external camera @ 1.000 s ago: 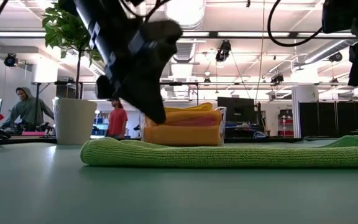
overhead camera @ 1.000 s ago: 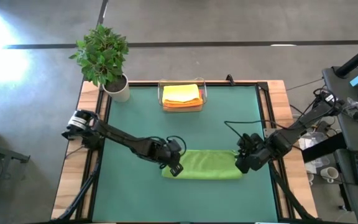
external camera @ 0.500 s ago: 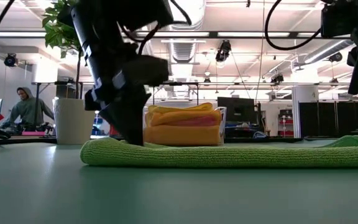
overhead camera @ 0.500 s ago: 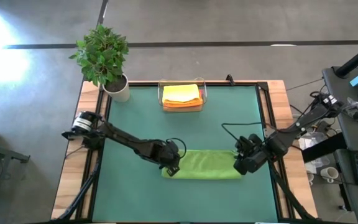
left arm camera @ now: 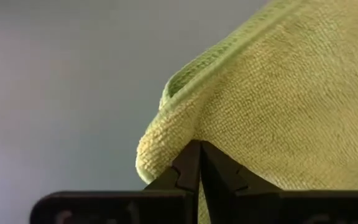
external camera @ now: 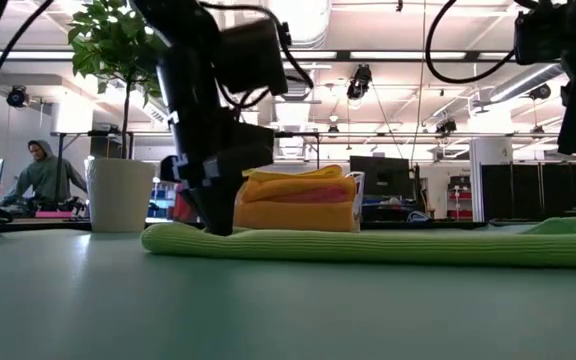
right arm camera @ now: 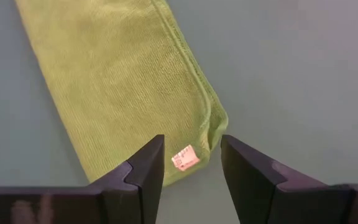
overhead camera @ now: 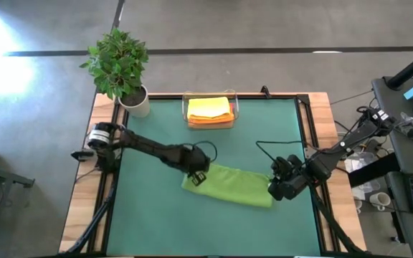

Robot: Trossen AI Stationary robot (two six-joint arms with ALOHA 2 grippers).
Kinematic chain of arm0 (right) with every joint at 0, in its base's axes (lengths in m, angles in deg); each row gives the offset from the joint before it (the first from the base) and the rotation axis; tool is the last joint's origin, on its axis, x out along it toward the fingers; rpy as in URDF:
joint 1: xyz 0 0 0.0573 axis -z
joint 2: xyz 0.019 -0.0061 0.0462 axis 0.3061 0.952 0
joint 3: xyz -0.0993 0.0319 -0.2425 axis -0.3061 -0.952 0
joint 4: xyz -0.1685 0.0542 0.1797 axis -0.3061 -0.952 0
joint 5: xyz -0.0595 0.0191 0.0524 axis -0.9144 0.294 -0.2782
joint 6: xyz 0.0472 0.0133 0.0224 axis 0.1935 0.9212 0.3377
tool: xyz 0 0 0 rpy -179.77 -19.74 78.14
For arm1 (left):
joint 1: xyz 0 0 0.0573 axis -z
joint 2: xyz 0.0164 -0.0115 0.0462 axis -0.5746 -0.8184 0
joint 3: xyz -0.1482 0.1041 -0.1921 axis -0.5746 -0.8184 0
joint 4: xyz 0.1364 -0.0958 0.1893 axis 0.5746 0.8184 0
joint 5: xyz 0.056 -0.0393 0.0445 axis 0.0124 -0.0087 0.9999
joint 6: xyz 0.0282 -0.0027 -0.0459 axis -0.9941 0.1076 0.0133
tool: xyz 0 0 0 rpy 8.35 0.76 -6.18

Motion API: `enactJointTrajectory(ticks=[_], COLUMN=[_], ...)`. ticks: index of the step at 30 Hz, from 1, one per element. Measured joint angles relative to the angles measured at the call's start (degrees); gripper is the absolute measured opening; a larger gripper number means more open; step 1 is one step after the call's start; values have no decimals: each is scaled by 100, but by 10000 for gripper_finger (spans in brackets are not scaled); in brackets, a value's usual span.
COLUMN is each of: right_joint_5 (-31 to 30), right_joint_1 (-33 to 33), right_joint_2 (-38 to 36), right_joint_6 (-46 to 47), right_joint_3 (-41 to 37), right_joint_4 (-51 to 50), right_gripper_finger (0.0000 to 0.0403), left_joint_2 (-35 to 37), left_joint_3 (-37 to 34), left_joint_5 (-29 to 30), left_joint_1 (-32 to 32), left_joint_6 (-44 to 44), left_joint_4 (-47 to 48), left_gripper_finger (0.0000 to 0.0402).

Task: Fold microfiber towels
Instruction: Fold the green microfiber cloth

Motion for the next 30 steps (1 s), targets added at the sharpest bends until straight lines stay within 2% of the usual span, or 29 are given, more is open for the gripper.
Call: enactJointTrajectory(ticks=[10,17,24,30], right_joint_5=[-21,-8,11,11], right_joint_1=[261,450,450,450], right_joint_2=[0,0,0,-2], right_joint_6=[195,134,-59,-447], right_joint_3=[-2,-2,-2,-2], right_joint_4=[-2,-2,-2,5], right_gripper_finger=[148,148,148,148], left_joint_2=[-3,51,605,806], left_joint_3=[-6,109,360,473], left_joint_5=[315,425,505,221], left_joint_1=[-1079,-1491,-1218,-502], left_joint_6=[-1428,-1822,-1466,-1311], left_joint_4=[332,635,607,-664], left_gripper_finger=[0,0,0,0])
